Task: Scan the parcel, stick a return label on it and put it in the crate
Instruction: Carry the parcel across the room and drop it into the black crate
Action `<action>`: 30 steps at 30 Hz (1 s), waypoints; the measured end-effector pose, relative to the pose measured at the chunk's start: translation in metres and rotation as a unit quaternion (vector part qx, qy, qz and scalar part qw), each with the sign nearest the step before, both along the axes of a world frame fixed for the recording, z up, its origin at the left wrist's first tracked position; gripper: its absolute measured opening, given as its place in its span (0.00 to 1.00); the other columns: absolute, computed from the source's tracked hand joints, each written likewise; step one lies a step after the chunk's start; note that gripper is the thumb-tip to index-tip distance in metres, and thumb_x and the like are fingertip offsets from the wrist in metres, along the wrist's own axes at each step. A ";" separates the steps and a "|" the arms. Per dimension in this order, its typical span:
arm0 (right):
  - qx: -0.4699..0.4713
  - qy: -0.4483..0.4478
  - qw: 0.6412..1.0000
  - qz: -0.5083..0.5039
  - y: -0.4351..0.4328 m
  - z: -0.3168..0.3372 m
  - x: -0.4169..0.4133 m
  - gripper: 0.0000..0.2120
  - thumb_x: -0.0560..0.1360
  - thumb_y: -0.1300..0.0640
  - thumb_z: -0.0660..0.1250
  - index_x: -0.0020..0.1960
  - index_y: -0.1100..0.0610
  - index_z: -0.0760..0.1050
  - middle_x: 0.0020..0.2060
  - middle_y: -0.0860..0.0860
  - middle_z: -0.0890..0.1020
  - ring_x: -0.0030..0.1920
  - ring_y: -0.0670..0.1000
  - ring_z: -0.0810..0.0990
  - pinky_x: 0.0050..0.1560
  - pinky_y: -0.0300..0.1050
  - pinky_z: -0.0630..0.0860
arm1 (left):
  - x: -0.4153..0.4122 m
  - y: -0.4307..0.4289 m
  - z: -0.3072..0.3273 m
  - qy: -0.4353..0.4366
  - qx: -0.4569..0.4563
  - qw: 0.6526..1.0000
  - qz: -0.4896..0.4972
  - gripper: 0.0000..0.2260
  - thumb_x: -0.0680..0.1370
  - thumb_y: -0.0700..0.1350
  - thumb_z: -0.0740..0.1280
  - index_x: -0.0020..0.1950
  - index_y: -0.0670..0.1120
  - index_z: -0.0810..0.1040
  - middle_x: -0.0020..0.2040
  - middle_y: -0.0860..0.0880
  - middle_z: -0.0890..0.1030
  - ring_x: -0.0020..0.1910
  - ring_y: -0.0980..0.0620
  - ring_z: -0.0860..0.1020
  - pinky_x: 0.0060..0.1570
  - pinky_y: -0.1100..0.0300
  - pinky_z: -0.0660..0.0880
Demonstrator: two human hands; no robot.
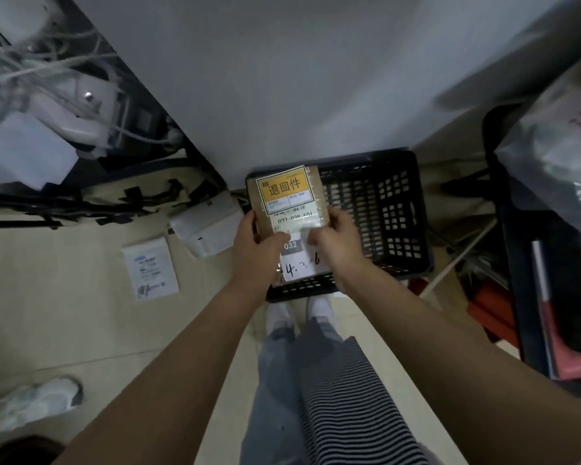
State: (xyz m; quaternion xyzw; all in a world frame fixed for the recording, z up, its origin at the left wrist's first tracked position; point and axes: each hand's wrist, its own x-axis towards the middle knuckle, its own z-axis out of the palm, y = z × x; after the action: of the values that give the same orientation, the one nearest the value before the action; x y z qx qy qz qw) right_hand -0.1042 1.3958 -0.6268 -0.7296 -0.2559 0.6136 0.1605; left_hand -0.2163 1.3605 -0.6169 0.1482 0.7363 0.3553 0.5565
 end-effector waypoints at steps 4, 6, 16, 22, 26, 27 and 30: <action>-0.021 0.038 0.999 -0.016 0.003 -0.027 0.002 0.24 0.71 0.70 0.64 0.66 0.59 0.70 0.55 0.55 0.81 0.39 0.47 0.80 0.25 0.34 0.74 | -0.005 0.007 -0.039 -0.019 -0.025 0.999 -0.003 0.25 0.72 0.34 0.66 0.68 0.46 0.69 0.56 0.50 0.80 0.42 0.59 0.79 0.28 0.72 0.76; -0.021 0.046 0.999 -0.009 0.004 -0.044 0.005 0.26 0.71 0.70 0.64 0.68 0.58 0.69 0.56 0.56 0.80 0.38 0.46 0.79 0.23 0.33 0.74 | -0.004 0.009 -0.059 -0.027 -0.028 0.999 -0.013 0.25 0.73 0.34 0.66 0.69 0.47 0.69 0.58 0.49 0.80 0.42 0.58 0.80 0.28 0.71 0.76; -0.065 0.046 0.996 0.048 -0.026 -0.118 0.014 0.25 0.71 0.69 0.64 0.66 0.53 0.74 0.55 0.52 0.83 0.51 0.51 0.81 0.52 0.48 0.80 | 0.005 -0.019 -0.139 -0.054 -0.087 0.991 -0.082 0.30 0.70 0.37 0.67 0.70 0.49 0.64 0.58 0.49 0.80 0.51 0.50 0.82 0.45 0.56 0.81; -0.065 0.021 0.997 0.037 -0.014 -0.131 0.018 0.20 0.73 0.68 0.64 0.60 0.49 0.73 0.51 0.51 0.82 0.41 0.47 0.80 0.26 0.33 0.75 | -0.003 -0.007 -0.157 -0.081 -0.110 0.986 -0.099 0.28 0.74 0.38 0.66 0.72 0.48 0.64 0.62 0.48 0.79 0.48 0.54 0.80 0.38 0.64 0.77; -0.050 -0.077 0.995 0.027 -0.002 -0.141 0.037 0.24 0.73 0.59 0.67 0.68 0.56 0.72 0.59 0.50 0.79 0.56 0.55 0.79 0.51 0.45 0.78 | -0.024 -0.009 -0.160 -0.060 -0.174 0.974 -0.136 0.04 0.77 0.42 0.65 0.49 0.50 0.75 0.45 0.53 0.79 0.38 0.59 0.74 0.33 0.69 0.69; -0.051 -0.091 0.994 0.023 0.000 -0.143 0.043 0.22 0.73 0.59 0.67 0.67 0.57 0.73 0.58 0.52 0.80 0.55 0.56 0.79 0.57 0.47 0.77 | -0.031 -0.011 -0.163 -0.055 -0.189 0.972 -0.131 0.03 0.77 0.43 0.63 0.45 0.50 0.74 0.41 0.53 0.76 0.36 0.58 0.72 0.33 0.67 0.67; -0.065 -0.111 0.991 0.033 -0.002 -0.142 0.054 0.16 0.75 0.62 0.64 0.62 0.61 0.77 0.53 0.57 0.80 0.49 0.55 0.77 0.55 0.45 0.73 | -0.041 -0.016 -0.170 -0.042 -0.199 0.972 -0.115 0.10 0.77 0.43 0.63 0.36 0.49 0.71 0.37 0.52 0.73 0.35 0.56 0.71 0.34 0.64 0.66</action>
State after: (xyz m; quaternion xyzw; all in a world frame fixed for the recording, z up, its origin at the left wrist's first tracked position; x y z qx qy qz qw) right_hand -0.0504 1.3939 -0.7691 -0.7932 -0.2557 0.5491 0.0629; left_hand -0.2575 1.3447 -0.7871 0.1034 0.7459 0.1411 0.6427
